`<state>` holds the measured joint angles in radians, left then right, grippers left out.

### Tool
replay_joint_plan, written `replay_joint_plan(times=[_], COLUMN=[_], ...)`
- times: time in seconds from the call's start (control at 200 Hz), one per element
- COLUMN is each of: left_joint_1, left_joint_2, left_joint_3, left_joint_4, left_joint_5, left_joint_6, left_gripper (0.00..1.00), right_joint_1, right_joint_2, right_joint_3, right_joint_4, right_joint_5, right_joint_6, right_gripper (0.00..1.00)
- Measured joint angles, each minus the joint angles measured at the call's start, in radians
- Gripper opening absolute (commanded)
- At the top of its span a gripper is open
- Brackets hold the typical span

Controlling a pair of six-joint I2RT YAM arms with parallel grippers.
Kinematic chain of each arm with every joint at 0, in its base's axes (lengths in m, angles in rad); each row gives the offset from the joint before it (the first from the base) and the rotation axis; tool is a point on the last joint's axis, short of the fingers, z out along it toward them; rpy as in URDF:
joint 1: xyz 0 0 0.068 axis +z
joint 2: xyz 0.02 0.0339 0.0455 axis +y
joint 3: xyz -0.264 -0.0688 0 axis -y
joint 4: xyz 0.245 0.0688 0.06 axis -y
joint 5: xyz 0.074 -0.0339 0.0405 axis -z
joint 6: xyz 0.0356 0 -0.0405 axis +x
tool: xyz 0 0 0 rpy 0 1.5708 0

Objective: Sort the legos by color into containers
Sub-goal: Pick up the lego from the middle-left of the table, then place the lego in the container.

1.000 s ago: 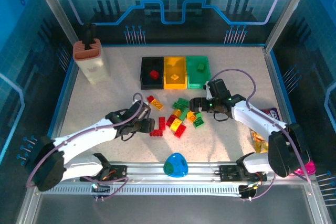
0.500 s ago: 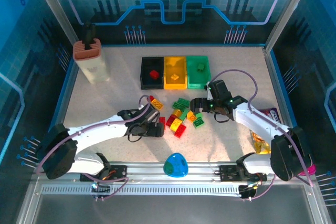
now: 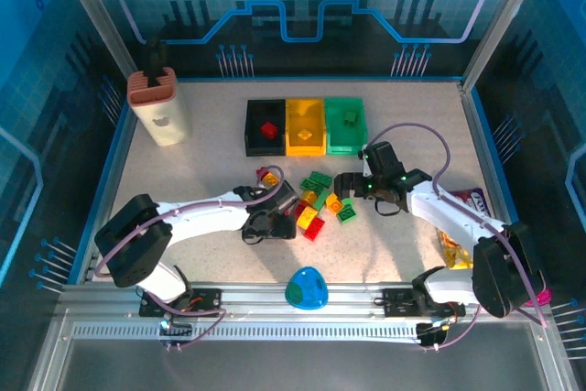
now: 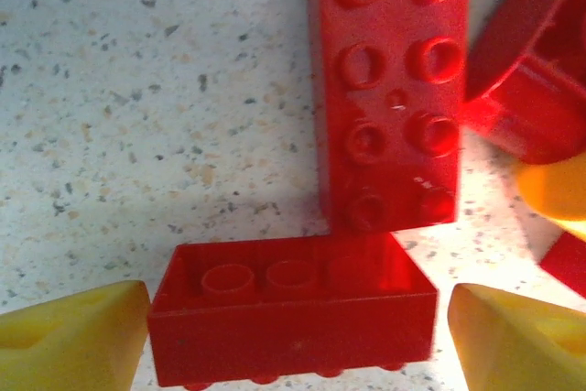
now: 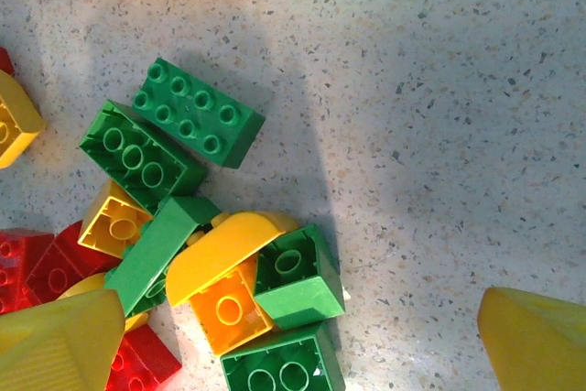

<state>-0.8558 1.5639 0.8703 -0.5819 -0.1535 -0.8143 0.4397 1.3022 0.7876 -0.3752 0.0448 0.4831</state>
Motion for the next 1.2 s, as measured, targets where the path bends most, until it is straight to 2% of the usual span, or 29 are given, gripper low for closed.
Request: replay_joint_plan(times=[0.44, 0.61, 0.765, 0.871, 1.041, 1.201], left_joint_1=[-0.005, -0.005, 0.006, 0.056, 0.193, 0.314], left_joint_2=[0.034, 0.026, -0.048, -0.095, -0.104, -0.024], left_joint_3=[0.025, 0.049, 0.098, 0.148, 0.238, 0.394], left_joint_4=[-0.029, -0.081, -0.139, -0.154, -0.144, -0.131], left_joint_5=[-0.039, -0.068, -0.098, -0.108, -0.113, -0.1], left_joint_6=[0.001, 0.005, 0.036, 0.073, 0.137, 0.203], left_gripper=[0.54, 0.52, 0.53, 0.53, 0.53, 0.53], right_joint_1=[-0.002, -0.002, -0.002, -0.004, -0.007, -0.008], right_joint_2=[0.012, 0.012, 0.012, 0.012, 0.011, -0.021], right_joint_3=[-0.004, -0.005, -0.004, -0.004, -0.004, -0.013], right_joint_4=[0.003, 0.003, 0.003, 0.003, 0.003, 0.001], right_joint_5=[-0.001, -0.001, -0.001, -0.003, -0.011, -0.011], right_joint_6=[0.0, 0.0, 0.0, 0.0, 0.0, 0.0], right_gripper=[1.0, 1.0, 1.0, 1.0, 1.0, 1.0])
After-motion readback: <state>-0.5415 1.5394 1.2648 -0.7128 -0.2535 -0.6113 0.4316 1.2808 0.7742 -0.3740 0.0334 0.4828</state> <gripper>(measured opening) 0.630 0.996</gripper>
